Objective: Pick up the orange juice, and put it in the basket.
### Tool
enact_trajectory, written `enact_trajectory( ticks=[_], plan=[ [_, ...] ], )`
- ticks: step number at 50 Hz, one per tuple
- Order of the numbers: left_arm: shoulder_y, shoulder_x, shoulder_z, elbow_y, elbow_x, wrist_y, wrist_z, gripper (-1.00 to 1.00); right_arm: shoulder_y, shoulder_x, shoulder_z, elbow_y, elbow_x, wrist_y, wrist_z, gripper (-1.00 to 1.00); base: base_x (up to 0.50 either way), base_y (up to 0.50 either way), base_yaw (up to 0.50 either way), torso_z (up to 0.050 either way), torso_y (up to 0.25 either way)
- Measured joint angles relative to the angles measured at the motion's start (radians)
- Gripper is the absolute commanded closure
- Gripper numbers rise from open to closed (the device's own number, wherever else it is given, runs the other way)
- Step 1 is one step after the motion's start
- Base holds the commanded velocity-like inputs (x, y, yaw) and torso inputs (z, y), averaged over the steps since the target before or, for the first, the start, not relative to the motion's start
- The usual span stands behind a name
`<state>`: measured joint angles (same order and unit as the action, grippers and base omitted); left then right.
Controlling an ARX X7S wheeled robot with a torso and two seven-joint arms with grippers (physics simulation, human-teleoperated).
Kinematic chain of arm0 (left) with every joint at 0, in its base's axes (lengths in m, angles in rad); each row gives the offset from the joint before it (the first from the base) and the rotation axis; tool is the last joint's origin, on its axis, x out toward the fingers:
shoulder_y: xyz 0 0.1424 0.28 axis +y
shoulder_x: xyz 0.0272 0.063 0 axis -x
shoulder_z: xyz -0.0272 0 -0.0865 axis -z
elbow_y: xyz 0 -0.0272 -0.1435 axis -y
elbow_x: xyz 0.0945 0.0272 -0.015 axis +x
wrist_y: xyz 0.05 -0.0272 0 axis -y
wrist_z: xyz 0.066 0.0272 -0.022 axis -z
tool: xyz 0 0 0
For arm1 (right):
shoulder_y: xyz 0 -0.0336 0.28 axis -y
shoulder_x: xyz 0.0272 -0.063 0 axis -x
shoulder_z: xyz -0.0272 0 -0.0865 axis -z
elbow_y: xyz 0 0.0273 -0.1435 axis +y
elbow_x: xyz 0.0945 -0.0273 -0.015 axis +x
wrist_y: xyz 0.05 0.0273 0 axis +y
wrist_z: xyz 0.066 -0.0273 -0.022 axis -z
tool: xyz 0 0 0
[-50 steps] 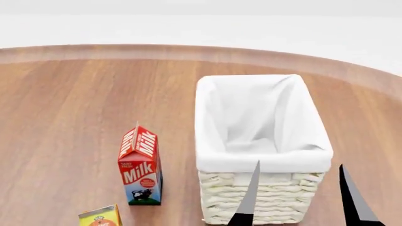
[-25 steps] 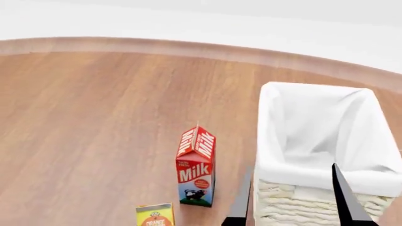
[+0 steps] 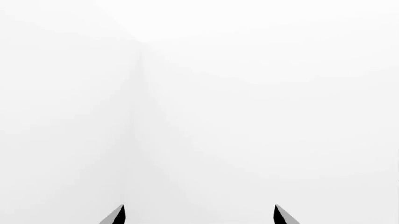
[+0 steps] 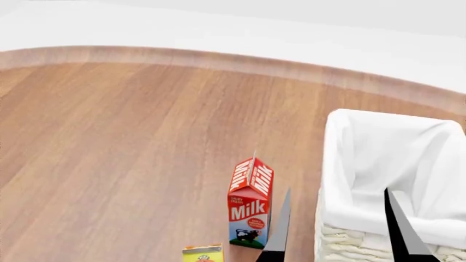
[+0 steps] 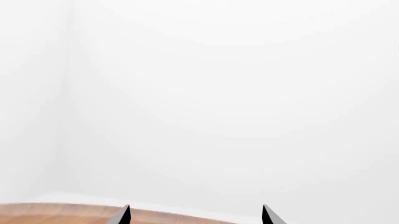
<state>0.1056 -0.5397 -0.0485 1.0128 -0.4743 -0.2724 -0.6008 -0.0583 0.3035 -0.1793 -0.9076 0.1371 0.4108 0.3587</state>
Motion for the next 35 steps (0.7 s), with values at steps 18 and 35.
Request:
enact_trajectory(
  ticks=[18, 35],
  plan=[
    [-0.001, -0.018, 0.014, -0.005, 0.002, 0.014, -0.013, -1.00, 0.003, 0.008, 0.001, 0.000, 0.017, -0.005, 0.010, -1.00, 0.00, 0.00, 0.00, 0.047, 0.021],
    [0.002, -0.028, 0.011, -0.007, -0.022, 0.032, -0.026, -1.00, 0.004, 0.014, -0.005, 0.003, 0.028, -0.012, 0.018, -1.00, 0.00, 0.00, 0.00, 0.047, -0.021]
  ],
)
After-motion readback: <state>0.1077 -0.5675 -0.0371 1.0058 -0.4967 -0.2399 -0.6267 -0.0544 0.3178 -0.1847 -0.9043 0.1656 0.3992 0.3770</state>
